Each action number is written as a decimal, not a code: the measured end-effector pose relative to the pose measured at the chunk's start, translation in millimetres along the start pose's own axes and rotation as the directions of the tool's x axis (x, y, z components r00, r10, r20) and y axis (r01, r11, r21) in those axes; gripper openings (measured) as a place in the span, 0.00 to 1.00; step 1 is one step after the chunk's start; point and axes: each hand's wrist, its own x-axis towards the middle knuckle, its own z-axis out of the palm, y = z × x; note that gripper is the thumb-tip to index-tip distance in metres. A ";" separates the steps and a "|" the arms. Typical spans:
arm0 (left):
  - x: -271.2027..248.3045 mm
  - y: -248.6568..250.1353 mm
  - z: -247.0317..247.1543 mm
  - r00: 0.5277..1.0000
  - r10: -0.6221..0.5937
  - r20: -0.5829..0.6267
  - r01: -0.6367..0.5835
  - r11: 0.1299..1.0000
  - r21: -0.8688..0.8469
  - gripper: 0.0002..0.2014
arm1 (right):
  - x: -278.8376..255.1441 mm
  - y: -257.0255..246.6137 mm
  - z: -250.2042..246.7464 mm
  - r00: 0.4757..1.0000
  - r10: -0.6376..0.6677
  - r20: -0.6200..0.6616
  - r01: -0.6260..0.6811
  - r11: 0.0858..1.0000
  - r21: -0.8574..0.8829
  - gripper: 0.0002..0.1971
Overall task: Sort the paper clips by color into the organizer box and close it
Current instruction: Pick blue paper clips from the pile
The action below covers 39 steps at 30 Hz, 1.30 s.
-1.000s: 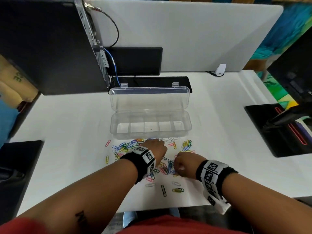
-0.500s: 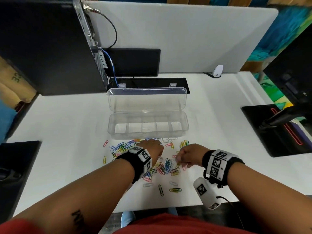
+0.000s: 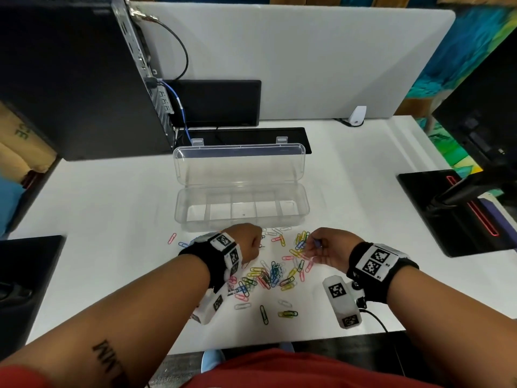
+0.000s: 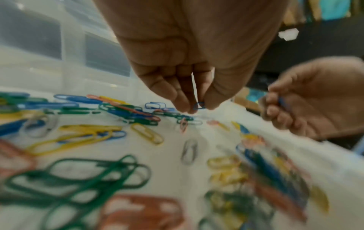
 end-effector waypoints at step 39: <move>-0.3 32.9 23.3 0.989 -0.075 0.129 0.072 0.997 0.024 0.13 | 9.5 -10.1 6.4 0.923 -0.382 0.040 0.243 0.501 -0.831 0.04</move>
